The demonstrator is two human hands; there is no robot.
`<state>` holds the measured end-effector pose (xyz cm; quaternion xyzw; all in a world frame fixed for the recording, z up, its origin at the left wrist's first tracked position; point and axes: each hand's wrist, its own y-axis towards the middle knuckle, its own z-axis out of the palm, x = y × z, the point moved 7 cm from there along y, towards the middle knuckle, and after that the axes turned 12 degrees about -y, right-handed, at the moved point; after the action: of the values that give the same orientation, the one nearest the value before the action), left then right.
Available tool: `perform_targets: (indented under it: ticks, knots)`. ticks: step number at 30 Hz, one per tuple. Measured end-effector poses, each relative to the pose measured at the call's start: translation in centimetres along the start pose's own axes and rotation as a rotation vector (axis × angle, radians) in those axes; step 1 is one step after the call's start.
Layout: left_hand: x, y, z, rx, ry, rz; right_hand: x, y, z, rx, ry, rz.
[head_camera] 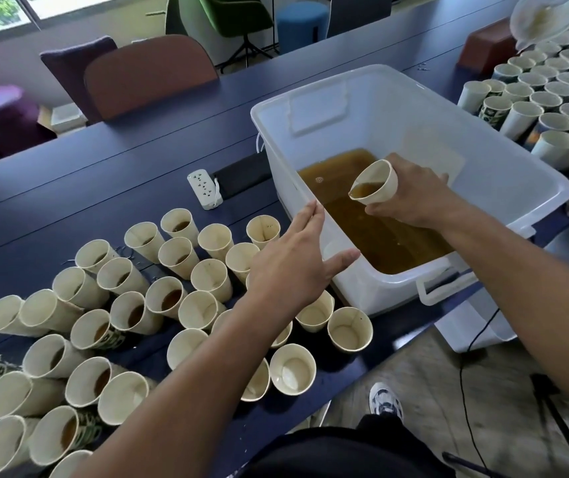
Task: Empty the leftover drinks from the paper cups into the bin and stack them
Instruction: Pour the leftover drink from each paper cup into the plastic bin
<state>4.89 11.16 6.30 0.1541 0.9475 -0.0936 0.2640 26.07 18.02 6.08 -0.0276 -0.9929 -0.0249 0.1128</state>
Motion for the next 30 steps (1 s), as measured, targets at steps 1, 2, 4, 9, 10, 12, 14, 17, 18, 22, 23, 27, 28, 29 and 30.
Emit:
perform_targets:
  ticks: [1, 2, 4, 9, 10, 12, 14, 17, 18, 22, 23, 27, 28, 29, 30]
  knots:
    - [0.06, 0.02, 0.05, -0.002, 0.000, 0.000, 0.01, 0.02, -0.03, 0.002, -0.014, 0.005]
    - [0.09, 0.02, 0.05, -0.003, -0.003, 0.000, 0.04, 0.02, -0.04, 0.006, -0.029, 0.011]
    - [0.09, 0.00, -0.01, -0.003, -0.013, 0.000, 0.18, 0.02, 0.04, 0.014, -0.061, 0.012]
    - [-0.17, -0.14, -0.25, 0.003, -0.019, -0.013, 0.33, 0.04, 0.04, 0.015, -0.117, 0.009]
    - [-0.22, -0.15, -0.27, 0.003, -0.016, -0.012, 0.30, 0.06, 0.04, 0.013, -0.128, 0.010]
    - [-0.27, -0.18, -0.29, 0.003, -0.015, -0.011, 0.31, 0.05, 0.00, 0.005, -0.143, 0.011]
    - [-0.33, -0.22, -0.30, 0.008, -0.024, -0.009, 0.28, 0.06, 0.01, -0.006, -0.156, 0.011]
    - [-0.39, -0.26, -0.31, 0.014, -0.048, -0.010, 0.21, 0.07, -0.01, -0.015, -0.170, 0.017]
    - [-0.39, -0.27, -0.32, 0.016, -0.052, -0.011, 0.21, 0.08, -0.01, -0.018, -0.173, 0.014]
    - [-0.54, -0.33, -0.46, 0.021, -0.050, -0.016, 0.23, 0.20, 0.07, -0.023, -0.189, 0.007]
    - [-0.56, -0.35, -0.46, 0.022, -0.048, -0.016, 0.24, 0.22, 0.12, -0.025, -0.193, 0.002]
    - [-0.51, -0.35, -0.38, 0.024, -0.059, -0.014, 0.24, 0.25, 0.18, -0.030, -0.205, 0.000]
    - [-0.47, -0.33, -0.37, 0.024, -0.061, -0.015, 0.22, 0.25, 0.17, -0.031, -0.207, 0.003]
    - [-0.46, -0.32, -0.37, 0.024, -0.061, -0.017, 0.21, 0.23, 0.12, -0.032, -0.210, 0.005]
    - [-0.47, -0.30, -0.35, 0.023, -0.061, -0.018, 0.23, 0.20, 0.09, -0.035, -0.213, 0.005]
